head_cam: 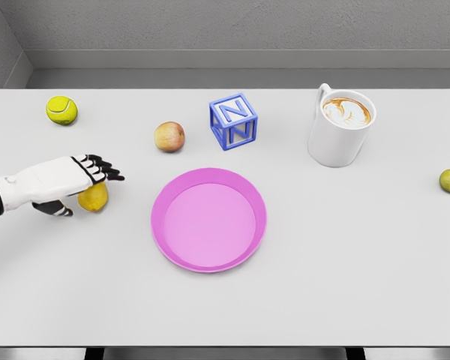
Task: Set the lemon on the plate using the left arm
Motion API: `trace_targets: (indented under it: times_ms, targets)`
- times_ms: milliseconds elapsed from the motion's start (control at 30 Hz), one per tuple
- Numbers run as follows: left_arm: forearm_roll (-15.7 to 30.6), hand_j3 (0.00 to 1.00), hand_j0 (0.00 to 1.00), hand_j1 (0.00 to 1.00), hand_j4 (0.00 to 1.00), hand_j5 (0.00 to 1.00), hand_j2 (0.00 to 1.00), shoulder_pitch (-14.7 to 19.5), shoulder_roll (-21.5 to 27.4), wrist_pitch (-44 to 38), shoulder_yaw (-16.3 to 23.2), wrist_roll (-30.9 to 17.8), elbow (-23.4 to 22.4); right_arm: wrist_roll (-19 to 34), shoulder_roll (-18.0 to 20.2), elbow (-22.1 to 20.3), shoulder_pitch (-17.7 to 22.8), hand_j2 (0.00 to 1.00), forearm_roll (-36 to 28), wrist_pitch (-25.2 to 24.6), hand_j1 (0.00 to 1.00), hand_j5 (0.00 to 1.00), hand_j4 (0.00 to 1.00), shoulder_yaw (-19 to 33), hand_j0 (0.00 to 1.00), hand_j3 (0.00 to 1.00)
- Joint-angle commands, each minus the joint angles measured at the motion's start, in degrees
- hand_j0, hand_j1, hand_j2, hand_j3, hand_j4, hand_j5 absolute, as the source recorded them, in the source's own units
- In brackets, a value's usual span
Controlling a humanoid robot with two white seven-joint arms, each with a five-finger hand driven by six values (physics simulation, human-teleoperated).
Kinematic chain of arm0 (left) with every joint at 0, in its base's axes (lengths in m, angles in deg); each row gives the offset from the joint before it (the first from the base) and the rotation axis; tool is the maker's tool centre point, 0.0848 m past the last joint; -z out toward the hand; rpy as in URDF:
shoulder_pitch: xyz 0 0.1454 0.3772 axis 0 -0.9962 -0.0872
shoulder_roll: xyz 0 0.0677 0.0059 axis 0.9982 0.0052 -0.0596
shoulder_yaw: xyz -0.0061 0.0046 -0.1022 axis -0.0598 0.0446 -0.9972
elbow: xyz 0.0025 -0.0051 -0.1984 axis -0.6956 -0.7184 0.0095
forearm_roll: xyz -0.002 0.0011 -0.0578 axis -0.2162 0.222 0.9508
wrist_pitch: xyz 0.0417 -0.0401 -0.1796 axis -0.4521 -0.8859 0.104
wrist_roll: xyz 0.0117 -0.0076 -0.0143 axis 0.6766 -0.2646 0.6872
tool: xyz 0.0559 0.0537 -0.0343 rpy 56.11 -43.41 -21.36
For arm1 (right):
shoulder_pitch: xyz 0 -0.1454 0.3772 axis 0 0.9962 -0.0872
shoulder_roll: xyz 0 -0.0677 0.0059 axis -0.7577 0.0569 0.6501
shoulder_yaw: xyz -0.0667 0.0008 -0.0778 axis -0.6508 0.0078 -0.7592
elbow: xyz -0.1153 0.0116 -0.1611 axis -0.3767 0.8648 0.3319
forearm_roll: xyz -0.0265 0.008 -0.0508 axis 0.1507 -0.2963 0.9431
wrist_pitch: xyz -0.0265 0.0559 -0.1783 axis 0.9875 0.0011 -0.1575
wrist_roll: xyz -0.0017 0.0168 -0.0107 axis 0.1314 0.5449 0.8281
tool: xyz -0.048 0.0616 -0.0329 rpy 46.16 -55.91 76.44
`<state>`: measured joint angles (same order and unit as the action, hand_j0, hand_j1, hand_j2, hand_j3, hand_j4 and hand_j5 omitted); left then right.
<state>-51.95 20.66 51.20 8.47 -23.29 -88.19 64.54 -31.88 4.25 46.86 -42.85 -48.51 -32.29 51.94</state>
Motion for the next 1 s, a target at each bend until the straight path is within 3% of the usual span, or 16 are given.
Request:
trace_targets:
  times_ms: [0,67,200,600,667,967]
  targets:
    - [-0.7,1.0,1.0,1.0,1.0,1.0,1.0,0.0,-0.2,-0.1,0.0,-0.1,-0.2,0.0,0.0,0.0,0.0,1.0,0.0,0.0,1.0,1.0,1.0,0.0,1.0,1.0]
    - [-1.9,1.0,1.0,1.0,1.0,1.0,1.0,0.0,-0.7,-0.1,0.0,-0.1,-0.2,0.0,0.0,0.0,0.0,1.0,0.0,0.0,1.0,1.0,1.0,0.0,1.0,1.0]
    - [-4.1,0.8,0.8,0.8,0.8,0.8,0.8,0.4,-1.0,-0.1,0.0,-1.1,0.0,0.0,0.0,0.0,0.0,1.0,0.0,0.0,1.0,1.0,1.0,0.0,1.0,1.0]
    - [-5.4,0.8,0.8,0.8,0.8,0.8,0.8,0.6,-2.3,-0.1,1.4,-1.4,0.2,0.0,0.0,0.0,0.0,1.0,0.0,0.0,1.0,1.0,1.0,0.0,1.0,1.0]
    - [-5.5,0.61,0.61,0.61,0.61,0.61,0.61,1.1,-2.1,-0.1,1.3,-1.5,0.2,0.0,0.0,0.0,0.0,1.0,0.0,0.0,1.0,1.0,1.0,0.0,1.0,1.0]
    - [-5.4,0.52,0.52,0.52,0.52,0.52,0.52,1.2,-1.9,-0.1,1.3,-1.4,0.4,0.0,0.0,0.0,0.0,1.0,0.0,0.0,1.0,1.0,1.0,0.0,1.0,1.0]
